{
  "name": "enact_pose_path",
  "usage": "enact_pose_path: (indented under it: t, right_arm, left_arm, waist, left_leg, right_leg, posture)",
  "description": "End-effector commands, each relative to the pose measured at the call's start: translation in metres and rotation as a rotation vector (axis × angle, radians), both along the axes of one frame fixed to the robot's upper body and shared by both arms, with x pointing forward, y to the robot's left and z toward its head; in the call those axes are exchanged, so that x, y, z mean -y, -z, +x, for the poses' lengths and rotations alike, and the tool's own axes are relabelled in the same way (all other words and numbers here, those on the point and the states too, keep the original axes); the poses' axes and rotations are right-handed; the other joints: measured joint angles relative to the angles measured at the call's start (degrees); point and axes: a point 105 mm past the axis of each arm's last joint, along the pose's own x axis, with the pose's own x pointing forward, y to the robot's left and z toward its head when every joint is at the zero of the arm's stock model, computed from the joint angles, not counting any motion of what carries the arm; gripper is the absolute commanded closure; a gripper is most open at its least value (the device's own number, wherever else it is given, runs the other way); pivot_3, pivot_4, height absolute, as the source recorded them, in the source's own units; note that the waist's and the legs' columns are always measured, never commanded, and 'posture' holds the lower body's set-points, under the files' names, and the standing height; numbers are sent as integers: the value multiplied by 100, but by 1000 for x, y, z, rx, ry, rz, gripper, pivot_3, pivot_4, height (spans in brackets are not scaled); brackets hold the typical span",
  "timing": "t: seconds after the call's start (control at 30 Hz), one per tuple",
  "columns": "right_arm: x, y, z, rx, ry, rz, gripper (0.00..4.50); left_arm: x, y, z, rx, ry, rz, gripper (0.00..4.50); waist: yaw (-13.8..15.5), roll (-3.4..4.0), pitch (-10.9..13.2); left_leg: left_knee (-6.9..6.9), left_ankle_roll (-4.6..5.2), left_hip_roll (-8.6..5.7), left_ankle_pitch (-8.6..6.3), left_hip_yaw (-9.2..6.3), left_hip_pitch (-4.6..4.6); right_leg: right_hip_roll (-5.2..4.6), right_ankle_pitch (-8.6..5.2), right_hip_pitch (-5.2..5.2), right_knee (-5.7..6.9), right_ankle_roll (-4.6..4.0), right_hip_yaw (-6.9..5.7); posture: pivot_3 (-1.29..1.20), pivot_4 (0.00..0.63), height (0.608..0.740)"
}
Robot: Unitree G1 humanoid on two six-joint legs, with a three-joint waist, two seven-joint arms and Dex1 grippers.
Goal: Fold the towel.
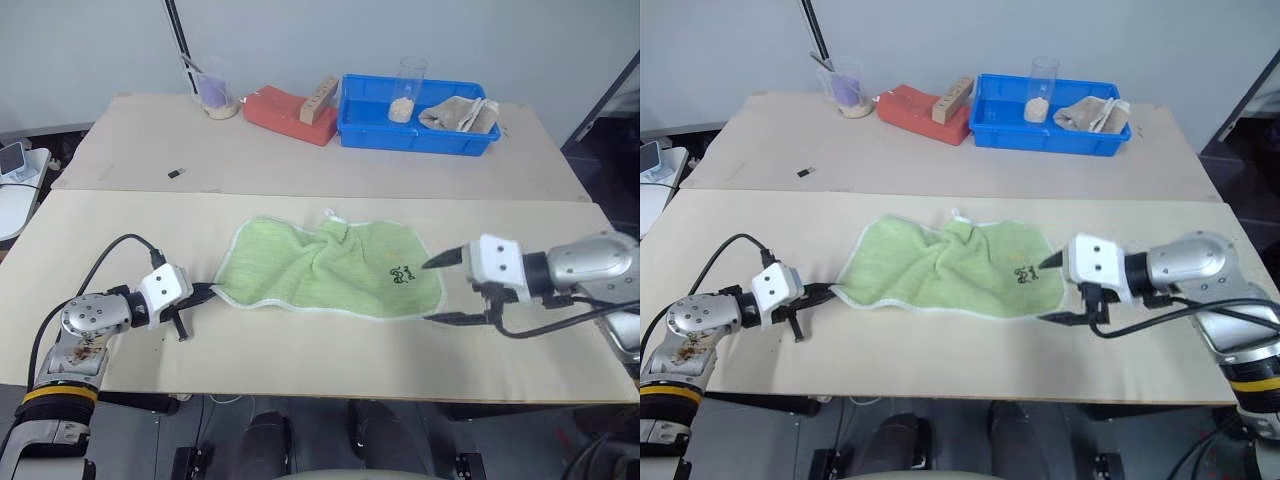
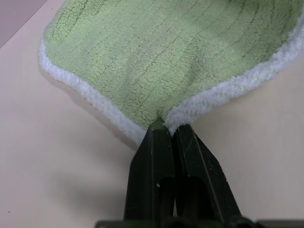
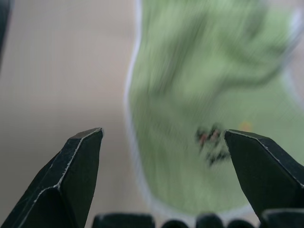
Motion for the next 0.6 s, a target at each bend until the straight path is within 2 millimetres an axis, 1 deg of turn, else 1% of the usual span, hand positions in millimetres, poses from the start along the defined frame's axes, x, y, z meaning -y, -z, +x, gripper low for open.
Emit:
enact_pose_path:
  t: [0.03, 0.1, 0.23, 0.33, 0.43, 0.6]
  right_arm:
    - [7, 5, 9, 59, -26, -54, 0]
    - [12, 16, 12, 27, -16, -69, 0]
    - [13, 32, 19, -52, 15, -50, 0]
    - [16, 40, 24, -101, 39, -57, 841]
    - [18, 45, 28, -132, 56, -65, 1864]
    - [16, 42, 30, -149, 52, -47, 3588]
  left_arm:
    - [-4, -13, 2, 42, -18, -2, 4468]
    - [-5, -13, 2, 43, -22, -2, 4468]
    - [-5, -12, 0, 39, -28, -3, 4468]
    - [-6, -11, -2, 37, -29, -1, 4500]
    - [-6, -11, -3, 35, -31, 3, 4500]
    - [-12, -11, -4, 28, -42, 12, 4500]
  waist:
    - [-3, 0, 0]
    - [0, 0, 0]
    - [-7, 0, 0]
    - [-20, 0, 0]
    - [-17, -1, 0]
    - [-9, -2, -1]
  left_leg:
    - [0, 0, 0, 0, 0, 0]
    - [0, 0, 0, 0, 0, 0]
    - [1, 0, 0, 0, 0, 0]
    - [1, 0, 0, 0, -1, 2]
    - [2, 0, 1, 0, -1, 7]
    - [3, 0, 0, 0, 0, 11]
  right_leg:
    - [0, 0, 0, 1, 0, 0]
    - [2, 0, 2, 0, 0, 0]
    - [1, 1, 2, 1, -1, 0]
    - [2, 2, 3, 2, -2, 1]
    - [2, 2, 8, 4, -3, 1]
    - [2, 2, 11, 4, -4, 1]
  posture:
    - [0, 150, 714]
    - [0, 150, 714]
    - [0, 150, 714]
    - [0, 150, 714]
    - [0, 150, 714]
    - [0, 150, 714]
